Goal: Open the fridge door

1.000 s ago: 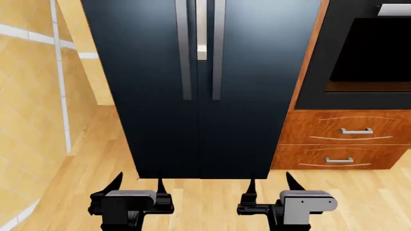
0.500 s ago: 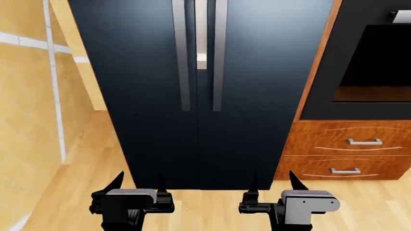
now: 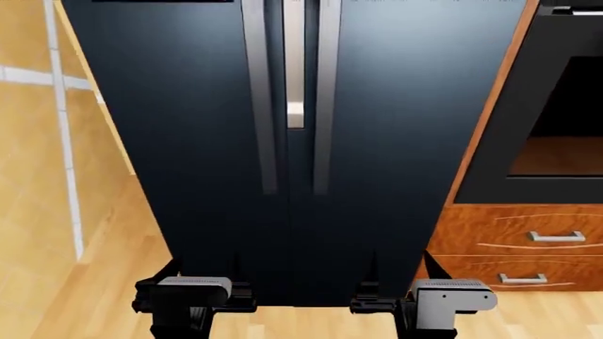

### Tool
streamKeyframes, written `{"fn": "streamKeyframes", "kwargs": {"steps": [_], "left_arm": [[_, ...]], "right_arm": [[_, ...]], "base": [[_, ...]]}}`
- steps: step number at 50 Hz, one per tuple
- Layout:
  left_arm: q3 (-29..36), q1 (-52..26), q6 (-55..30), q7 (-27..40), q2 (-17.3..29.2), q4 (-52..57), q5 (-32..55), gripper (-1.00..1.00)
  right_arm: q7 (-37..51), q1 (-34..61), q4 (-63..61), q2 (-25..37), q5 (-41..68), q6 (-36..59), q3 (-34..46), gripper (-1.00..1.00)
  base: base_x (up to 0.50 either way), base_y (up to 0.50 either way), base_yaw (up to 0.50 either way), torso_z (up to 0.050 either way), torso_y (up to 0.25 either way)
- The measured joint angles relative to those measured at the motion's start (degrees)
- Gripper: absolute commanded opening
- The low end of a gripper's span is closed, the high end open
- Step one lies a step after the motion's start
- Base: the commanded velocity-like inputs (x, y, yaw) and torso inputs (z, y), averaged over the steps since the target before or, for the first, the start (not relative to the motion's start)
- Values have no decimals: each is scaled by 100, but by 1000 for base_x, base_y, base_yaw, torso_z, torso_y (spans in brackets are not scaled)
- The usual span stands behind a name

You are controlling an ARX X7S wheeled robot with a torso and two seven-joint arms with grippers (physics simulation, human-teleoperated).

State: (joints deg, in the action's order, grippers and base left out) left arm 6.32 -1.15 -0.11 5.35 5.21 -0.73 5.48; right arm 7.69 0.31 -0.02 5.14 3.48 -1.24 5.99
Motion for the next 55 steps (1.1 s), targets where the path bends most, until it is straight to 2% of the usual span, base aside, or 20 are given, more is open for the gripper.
{"fn": "streamKeyframes", "kwargs": {"steps": [14,23,29,41,49,55], "left_arm": [[96,-1,18,108,89,21,64,100],[161,-29,-20,144,119,38,144,100],[306,-168,-478,168,150,452,175,100],[558,-1310,-1996,267,134,1264,234,100],[699,-2208,-2871,388,38,1394,250,100],[778,-2805,-3167,441,-43,1107,260,100]], "right_arm": [[118,7,-7,91,36,-16,117,100],[173,10,-20,130,121,-48,150,100],[235,6,-30,150,166,-48,157,100],[352,-20,-49,200,243,-20,169,100],[384,-21,-41,230,318,-9,189,100],[407,-17,-35,251,360,0,211,100]], "base": [[362,0,0,0,0],[16,0,0,0,0],[0,0,0,0,0],[0,0,0,0,0],[0,0,0,0,0],[0,0,0,0,0]]}}
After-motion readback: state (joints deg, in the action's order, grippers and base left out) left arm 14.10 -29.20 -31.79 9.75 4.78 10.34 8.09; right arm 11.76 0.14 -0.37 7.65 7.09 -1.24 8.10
